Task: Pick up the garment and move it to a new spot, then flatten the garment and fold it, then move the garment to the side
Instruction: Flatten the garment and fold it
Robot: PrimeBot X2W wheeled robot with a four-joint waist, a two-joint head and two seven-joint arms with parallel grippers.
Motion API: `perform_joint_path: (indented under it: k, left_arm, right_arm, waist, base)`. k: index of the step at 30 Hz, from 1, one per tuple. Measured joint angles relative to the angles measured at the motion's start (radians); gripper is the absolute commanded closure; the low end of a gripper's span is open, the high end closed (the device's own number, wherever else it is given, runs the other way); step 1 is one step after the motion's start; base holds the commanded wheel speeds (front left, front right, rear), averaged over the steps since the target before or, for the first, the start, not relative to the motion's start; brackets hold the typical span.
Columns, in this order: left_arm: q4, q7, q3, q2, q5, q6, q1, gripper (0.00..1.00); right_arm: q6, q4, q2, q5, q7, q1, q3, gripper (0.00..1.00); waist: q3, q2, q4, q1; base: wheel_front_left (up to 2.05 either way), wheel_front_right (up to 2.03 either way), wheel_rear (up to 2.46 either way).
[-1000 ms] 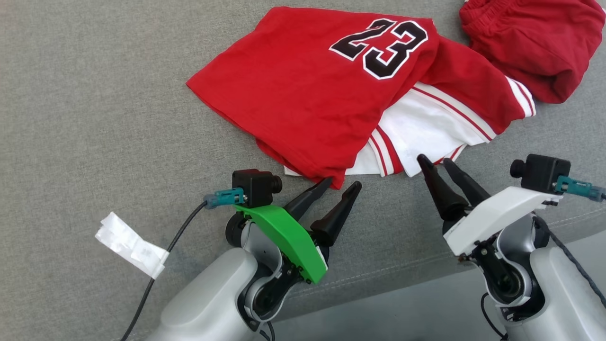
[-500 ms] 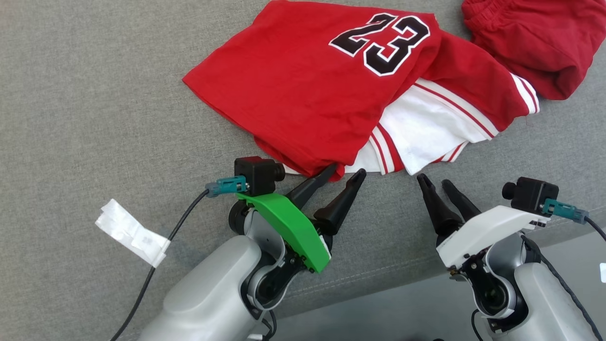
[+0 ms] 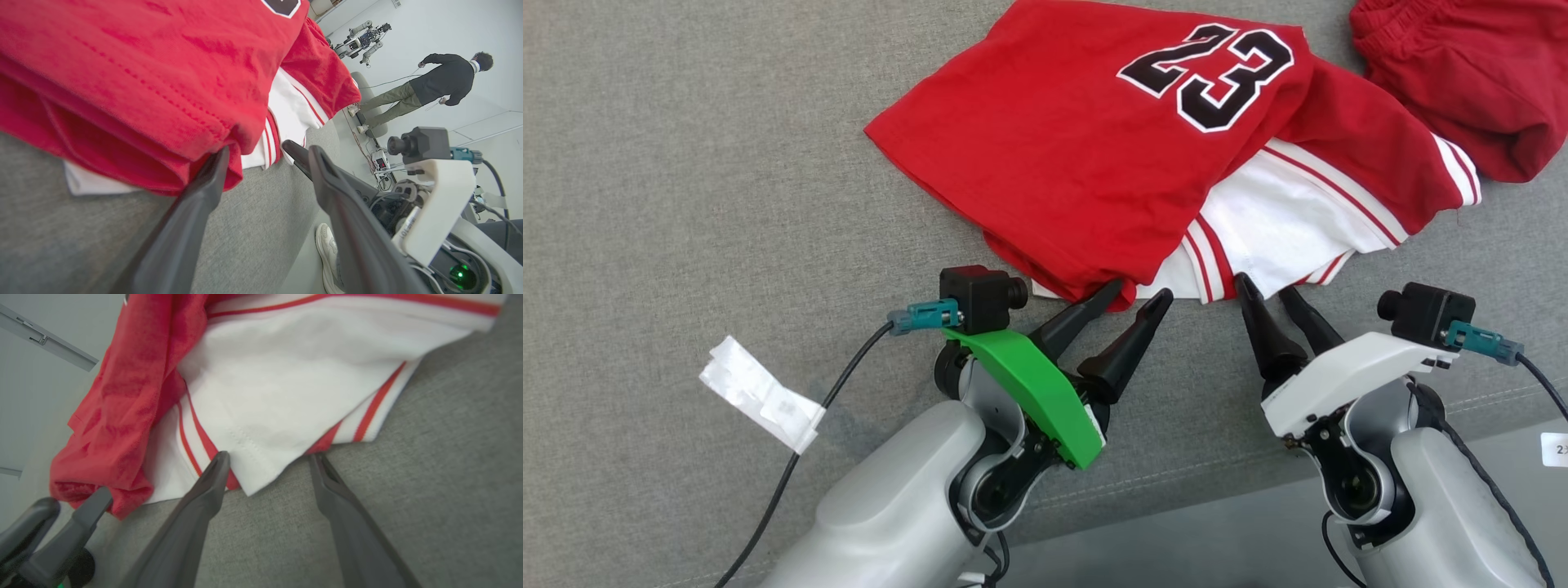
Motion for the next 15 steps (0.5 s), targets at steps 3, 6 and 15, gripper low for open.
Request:
perform_joint_path:
  k: [3, 6, 15]
  left_arm:
    - [0.008, -0.009, -0.007, -0.001, -0.004, -0.001, -0.005, 0.00]
    - [0.013, -0.017, -0.016, -0.001, -0.010, -0.001, -0.009, 0.00]
    - [0.039, -0.034, -0.032, -0.004, -0.021, -0.004, -0.016, 0.00]
  right_arm:
    - [0.001, 0.009, 0.004, 0.000, -0.002, -0.006, 0.006, 0.00]
    - [0.001, 0.020, 0.004, 0.000, -0.010, -0.008, 0.008, 0.00]
    - [0.019, 0.041, 0.010, 0.003, -0.017, -0.011, 0.035, 0.61]
  waist:
    - [-0.002, 0.0000, 0.003, 0.0000]
    - [-0.005, 0.0000, 0.006, 0.0000]
    - [-0.014, 0.0000, 0.007, 0.0000]
  base:
    - [0.00, 0.00, 0.00]
    - [0.00, 0.00, 0.00]
    - [0.00, 0.00, 0.00]
